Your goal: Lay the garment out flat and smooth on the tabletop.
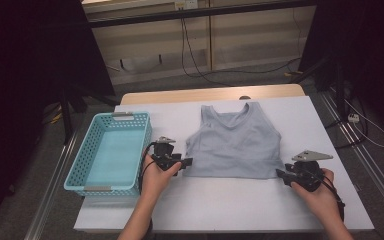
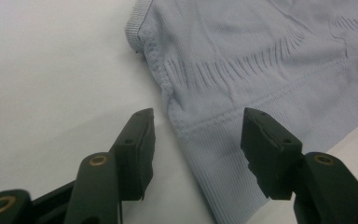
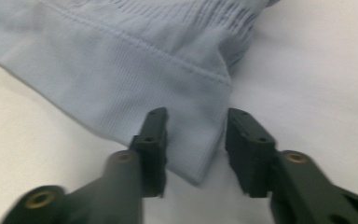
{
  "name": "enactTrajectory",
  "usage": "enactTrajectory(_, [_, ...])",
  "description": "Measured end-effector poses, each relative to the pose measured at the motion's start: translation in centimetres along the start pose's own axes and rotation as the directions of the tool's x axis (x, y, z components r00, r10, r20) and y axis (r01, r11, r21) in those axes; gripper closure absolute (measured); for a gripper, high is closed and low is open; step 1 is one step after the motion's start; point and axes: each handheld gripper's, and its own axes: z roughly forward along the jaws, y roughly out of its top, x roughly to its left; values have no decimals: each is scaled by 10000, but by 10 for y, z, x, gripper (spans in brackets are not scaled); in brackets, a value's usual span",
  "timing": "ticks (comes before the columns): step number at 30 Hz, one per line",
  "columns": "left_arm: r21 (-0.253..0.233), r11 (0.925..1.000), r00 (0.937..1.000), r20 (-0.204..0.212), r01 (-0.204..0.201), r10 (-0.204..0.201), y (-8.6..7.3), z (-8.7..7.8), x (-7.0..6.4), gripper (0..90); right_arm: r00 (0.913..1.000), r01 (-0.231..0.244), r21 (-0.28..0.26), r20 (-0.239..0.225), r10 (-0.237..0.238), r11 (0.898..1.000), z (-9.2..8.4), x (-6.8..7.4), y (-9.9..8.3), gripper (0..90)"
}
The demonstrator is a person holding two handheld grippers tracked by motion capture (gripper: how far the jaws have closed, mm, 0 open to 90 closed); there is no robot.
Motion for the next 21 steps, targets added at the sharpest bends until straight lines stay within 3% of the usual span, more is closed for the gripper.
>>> enactTrajectory(3, [-9, 10000, 10000, 21, 9, -9, -1, 4, 1, 455, 9996, -241, 10, -161, 242, 9997, 1, 0, 1, 717])
enactTrajectory(6, [68, 9999, 9999, -36, -96, 96, -1, 8, 1, 451, 9997, -176, -31, -142, 176, 9998, 2, 0, 2, 828])
enactTrajectory(12, [137, 9997, 9997, -61, -225, 226, 4, 14, -4, 497, 9999, -71, -46, -103, 70, 10000, 2, 1, 3, 857])
enactTrajectory(21, [359, 9994, 9998, -182, 34, -27, 9, 16, 1, 702, 9992, -261, -98, -311, 258, 9996, 1, -1, 2, 861])
